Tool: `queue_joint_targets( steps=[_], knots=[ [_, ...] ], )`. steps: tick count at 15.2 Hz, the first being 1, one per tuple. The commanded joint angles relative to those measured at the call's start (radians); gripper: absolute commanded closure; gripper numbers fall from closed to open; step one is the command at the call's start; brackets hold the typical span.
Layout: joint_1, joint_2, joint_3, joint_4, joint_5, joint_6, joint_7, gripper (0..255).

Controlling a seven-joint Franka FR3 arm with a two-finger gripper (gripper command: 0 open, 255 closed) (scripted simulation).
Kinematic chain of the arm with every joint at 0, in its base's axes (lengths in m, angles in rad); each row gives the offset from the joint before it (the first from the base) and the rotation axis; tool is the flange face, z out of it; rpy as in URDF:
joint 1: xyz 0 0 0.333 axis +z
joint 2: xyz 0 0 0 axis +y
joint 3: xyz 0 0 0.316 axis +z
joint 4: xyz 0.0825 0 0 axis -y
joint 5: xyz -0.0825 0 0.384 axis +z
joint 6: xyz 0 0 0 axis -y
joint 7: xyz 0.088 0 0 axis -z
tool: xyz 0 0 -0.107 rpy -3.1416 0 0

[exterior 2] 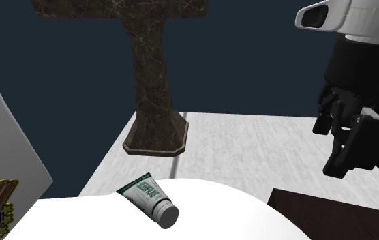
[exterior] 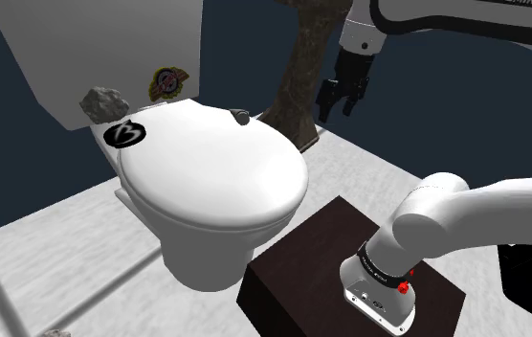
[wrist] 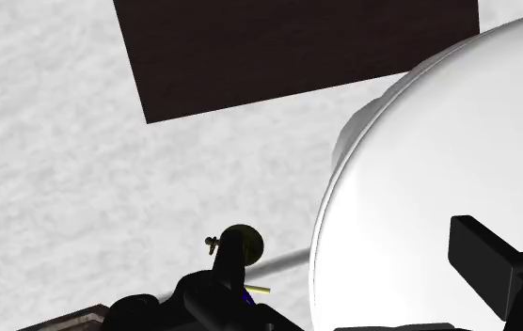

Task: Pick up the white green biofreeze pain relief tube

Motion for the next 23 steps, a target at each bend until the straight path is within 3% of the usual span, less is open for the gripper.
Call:
queue_joint_targets(
  steps=[1, 12, 18, 23],
  knots=[
    [0.0, 0.0, 0.0, 0.0, 0.0, 0.0, 0.0, 0],
    [-0.004, 0.582, 0.032, 0.423, 0.12, -0.021, 0.172, 0],
    [-0.007, 0.893, 0.028, 0.725, 0.181, -0.102, 0.251, 0],
    [-0.017, 1.17, 0.025, 1.04, 0.237, -0.213, 0.321, 0]
  ],
)
